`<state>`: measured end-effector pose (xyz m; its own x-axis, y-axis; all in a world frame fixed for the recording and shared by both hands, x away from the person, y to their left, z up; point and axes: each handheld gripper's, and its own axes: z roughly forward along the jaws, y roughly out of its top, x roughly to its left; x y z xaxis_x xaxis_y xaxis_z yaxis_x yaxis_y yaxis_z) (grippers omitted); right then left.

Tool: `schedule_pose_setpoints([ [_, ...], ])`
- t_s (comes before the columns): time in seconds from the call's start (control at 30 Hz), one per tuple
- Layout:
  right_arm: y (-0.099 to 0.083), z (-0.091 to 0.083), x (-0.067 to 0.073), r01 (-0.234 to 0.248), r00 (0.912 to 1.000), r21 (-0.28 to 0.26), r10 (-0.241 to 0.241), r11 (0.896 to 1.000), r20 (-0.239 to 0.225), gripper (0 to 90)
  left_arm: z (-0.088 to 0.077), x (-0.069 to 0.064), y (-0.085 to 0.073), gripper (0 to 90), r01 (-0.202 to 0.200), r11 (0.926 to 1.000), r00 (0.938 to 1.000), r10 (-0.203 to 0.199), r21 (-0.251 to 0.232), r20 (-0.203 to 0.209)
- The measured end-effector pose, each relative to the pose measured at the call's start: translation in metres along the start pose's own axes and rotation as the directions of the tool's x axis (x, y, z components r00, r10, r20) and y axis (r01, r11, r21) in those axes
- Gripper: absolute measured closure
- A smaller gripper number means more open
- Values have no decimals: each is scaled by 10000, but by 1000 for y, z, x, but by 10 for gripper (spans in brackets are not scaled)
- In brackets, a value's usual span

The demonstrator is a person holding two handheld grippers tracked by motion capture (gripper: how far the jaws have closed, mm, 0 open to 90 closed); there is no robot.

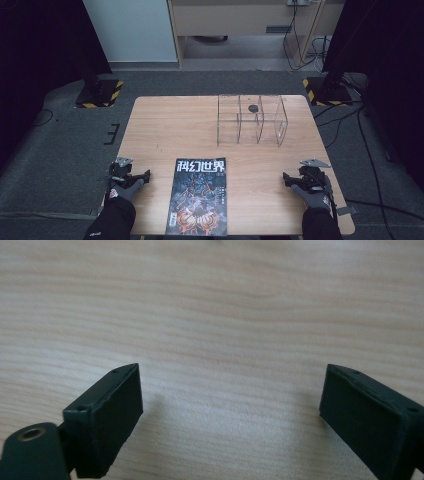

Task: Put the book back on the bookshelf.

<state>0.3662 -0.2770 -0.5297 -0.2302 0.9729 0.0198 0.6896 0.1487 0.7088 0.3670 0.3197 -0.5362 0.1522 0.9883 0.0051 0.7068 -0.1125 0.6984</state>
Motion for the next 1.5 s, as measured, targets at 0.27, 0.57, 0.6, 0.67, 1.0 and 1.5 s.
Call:
schedule_pose_setpoints([
  [0.27, 10, -17, 6, -325, 9970, -733, 271, 9968, -730, 133, -2, -1, 1, 71, 39, 10000, 10000, -39, -80, 28],
  [0.57, 18, -31, 19, 26, 9949, -1063, -133, 9943, -1004, 148, -8, -4, 2, 189, 205, 9998, 9983, -200, -72, 556],
  [0.6, 19, -32, 21, 7, 9945, -1131, -126, 9936, -1042, 149, -8, -6, 2, 190, 229, 9997, 9978, -223, -92, 623],
  [0.67, 21, -35, 24, 84, 9932, -1305, -234, 9914, -1140, 151, -11, -8, 4, 195, 415, 9987, 9951, -387, -292, 908],
  [1.0, 33, -50, 43, 253, 9846, -1849, -565, 9824, -1656, 164, -28, -21, 10, 198, 683, 9904, 9843, -472, -1203, 1701],
  [1.5, 51, -56, 79, 621, 9701, -2270, -1122, 9719, -2151, 158, -41, -43, 9, 194, 280, 9903, 9775, 13, -1359, 2110],
])
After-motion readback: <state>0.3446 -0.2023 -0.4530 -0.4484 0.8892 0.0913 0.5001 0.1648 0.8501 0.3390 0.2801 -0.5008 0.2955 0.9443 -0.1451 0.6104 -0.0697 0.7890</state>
